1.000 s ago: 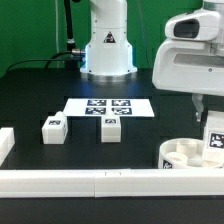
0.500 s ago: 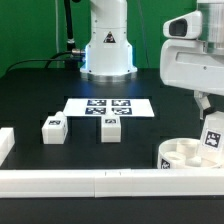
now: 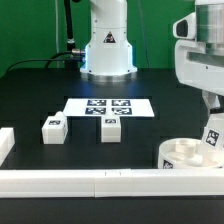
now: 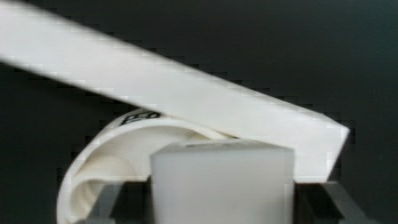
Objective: Assemble stool
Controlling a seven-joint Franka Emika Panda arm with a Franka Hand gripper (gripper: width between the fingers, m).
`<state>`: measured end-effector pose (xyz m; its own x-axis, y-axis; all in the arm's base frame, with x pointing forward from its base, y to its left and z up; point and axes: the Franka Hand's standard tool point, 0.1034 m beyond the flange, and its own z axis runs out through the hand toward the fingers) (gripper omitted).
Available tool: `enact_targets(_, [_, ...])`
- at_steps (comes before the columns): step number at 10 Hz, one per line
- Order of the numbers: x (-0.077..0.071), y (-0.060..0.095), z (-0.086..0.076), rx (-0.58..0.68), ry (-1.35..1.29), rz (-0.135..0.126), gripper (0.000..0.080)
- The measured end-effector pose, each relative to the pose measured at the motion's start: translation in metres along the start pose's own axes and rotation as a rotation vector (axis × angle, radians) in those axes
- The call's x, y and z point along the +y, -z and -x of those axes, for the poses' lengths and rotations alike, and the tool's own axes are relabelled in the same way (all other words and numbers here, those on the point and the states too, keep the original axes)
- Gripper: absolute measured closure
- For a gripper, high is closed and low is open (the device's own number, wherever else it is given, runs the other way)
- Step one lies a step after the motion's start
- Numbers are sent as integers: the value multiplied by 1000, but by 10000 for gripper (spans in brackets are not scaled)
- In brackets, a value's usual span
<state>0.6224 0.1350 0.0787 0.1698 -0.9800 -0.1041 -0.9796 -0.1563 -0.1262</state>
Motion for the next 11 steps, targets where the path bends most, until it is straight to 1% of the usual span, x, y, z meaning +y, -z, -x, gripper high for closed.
enact_targets(2, [-5,0,2,-23,-238,-60,463])
enact_targets(5, [-5,-1,5,-50,-365,-63,463])
enact_targets(6, [-5,-1,6,-65,-460,-63,463])
enact_targets(7, [-7,0,5,-79,-581,-99,463])
enact_targets(8, [-6,0,6,-91,-633,-109,463])
enact_targets(9, [-6,0,6,-103,-690,-108,463])
enact_targets(10, [-6,0,6,-108,-666,-112,463])
enact_targets(11, [-7,4,7,-112,-644,-118,397])
